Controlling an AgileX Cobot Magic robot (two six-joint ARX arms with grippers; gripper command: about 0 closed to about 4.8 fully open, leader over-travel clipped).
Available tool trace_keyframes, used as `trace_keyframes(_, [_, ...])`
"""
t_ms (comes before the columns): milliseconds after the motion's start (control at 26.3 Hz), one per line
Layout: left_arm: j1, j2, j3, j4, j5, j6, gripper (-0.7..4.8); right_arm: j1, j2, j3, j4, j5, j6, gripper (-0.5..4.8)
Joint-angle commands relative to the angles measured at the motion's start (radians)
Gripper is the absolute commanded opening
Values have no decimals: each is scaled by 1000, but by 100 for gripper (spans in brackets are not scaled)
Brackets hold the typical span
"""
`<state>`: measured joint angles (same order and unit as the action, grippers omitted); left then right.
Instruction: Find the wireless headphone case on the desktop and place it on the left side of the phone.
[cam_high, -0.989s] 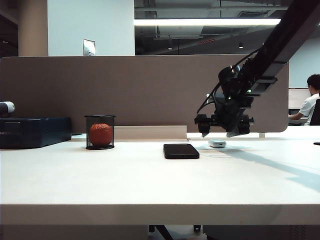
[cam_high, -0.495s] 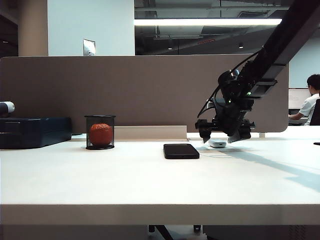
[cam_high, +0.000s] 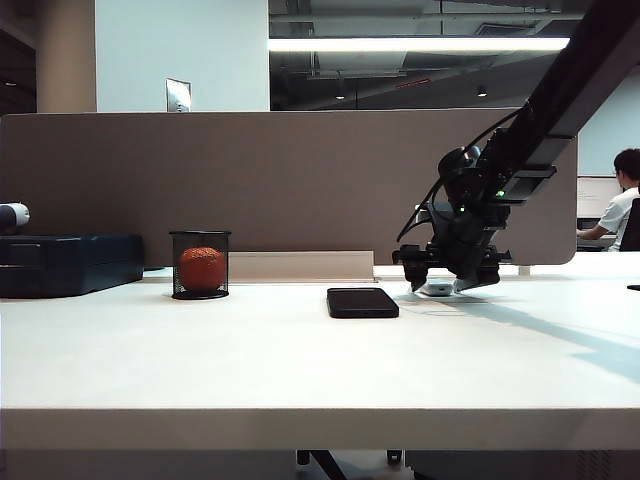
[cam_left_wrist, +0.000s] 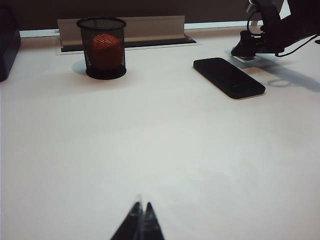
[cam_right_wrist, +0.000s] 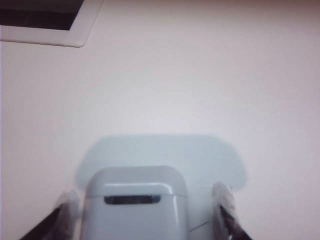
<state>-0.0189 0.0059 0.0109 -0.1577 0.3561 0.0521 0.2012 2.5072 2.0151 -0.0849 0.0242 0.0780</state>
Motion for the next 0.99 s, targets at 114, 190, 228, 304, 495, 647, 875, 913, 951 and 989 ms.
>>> trace_keyframes(114, [-1, 1, 3, 3, 8, 0, -6, -6, 18, 0, -38, -3, 8, 364])
trace_keyframes(190, [-1, 1, 3, 3, 8, 0, -6, -6, 18, 0, -43, 0, 8, 347])
trace_keyframes(228, [-1, 1, 3, 3, 7, 0, -5, -6, 18, 0, -46, 0, 8, 323])
trace_keyframes(304, [-1, 1, 3, 3, 7, 0, -6, -6, 18, 0, -47, 0, 8, 304])
trace_keyframes(495, [-1, 1, 3, 3, 7, 0, -5, -6, 18, 0, -71, 4, -4, 258])
trace_keyframes(647, [-1, 1, 3, 3, 7, 0, -5, -6, 18, 0, -73, 4, -3, 207])
trace_keyframes(875, [-1, 1, 3, 3, 7, 0, -5, -6, 18, 0, -77, 4, -3, 196])
trace_keyframes(913, [-1, 1, 3, 3, 7, 0, -5, -6, 18, 0, -76, 3, -3, 196])
trace_keyframes(951, [-1, 1, 3, 3, 7, 0, -5, -6, 16, 0, -77, 3, -3, 196])
trace_keyframes(989, [-1, 1, 3, 3, 7, 0, -5, -6, 14, 0, -77, 3, -3, 196])
